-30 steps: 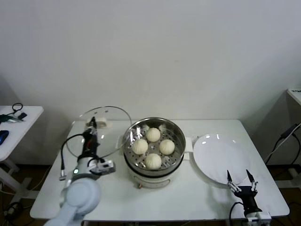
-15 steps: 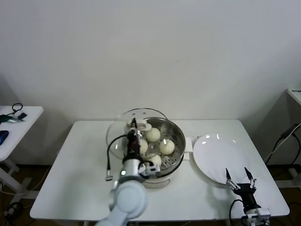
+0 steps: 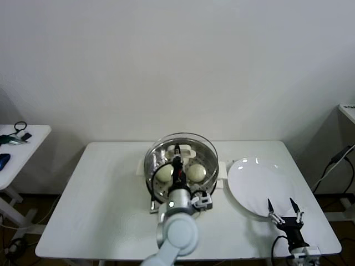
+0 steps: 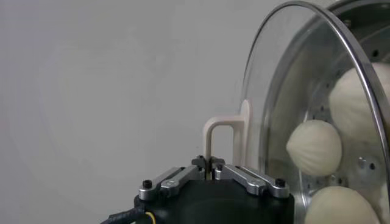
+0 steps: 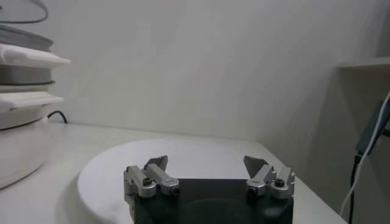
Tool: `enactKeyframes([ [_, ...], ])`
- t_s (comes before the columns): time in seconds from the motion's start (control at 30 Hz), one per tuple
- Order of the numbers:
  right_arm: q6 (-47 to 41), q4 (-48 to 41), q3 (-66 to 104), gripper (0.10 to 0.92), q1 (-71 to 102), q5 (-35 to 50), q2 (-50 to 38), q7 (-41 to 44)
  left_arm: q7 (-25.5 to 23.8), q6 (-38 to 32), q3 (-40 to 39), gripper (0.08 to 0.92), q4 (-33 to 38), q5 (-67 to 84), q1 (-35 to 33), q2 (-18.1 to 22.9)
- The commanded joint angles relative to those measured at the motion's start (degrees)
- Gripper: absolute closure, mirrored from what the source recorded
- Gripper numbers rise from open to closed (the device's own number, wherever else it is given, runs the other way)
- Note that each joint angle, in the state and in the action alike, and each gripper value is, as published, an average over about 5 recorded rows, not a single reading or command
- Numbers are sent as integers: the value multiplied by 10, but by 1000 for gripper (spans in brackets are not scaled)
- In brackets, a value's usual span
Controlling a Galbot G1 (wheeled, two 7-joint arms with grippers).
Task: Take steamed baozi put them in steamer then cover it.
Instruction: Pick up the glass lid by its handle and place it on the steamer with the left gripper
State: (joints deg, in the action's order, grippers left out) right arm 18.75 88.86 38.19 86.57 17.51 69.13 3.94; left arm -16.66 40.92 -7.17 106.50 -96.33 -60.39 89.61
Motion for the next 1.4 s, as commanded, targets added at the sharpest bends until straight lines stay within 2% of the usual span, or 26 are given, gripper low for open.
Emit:
enactKeyframes([
  [0.03,7,0,1,203,-2,3,6,-1,2,3,-11,864,-30,-20,4,30],
  [1.4,32,-1,6,203,0,-25,32,-6,51,-11,12,864,-49,-12,-22,14],
])
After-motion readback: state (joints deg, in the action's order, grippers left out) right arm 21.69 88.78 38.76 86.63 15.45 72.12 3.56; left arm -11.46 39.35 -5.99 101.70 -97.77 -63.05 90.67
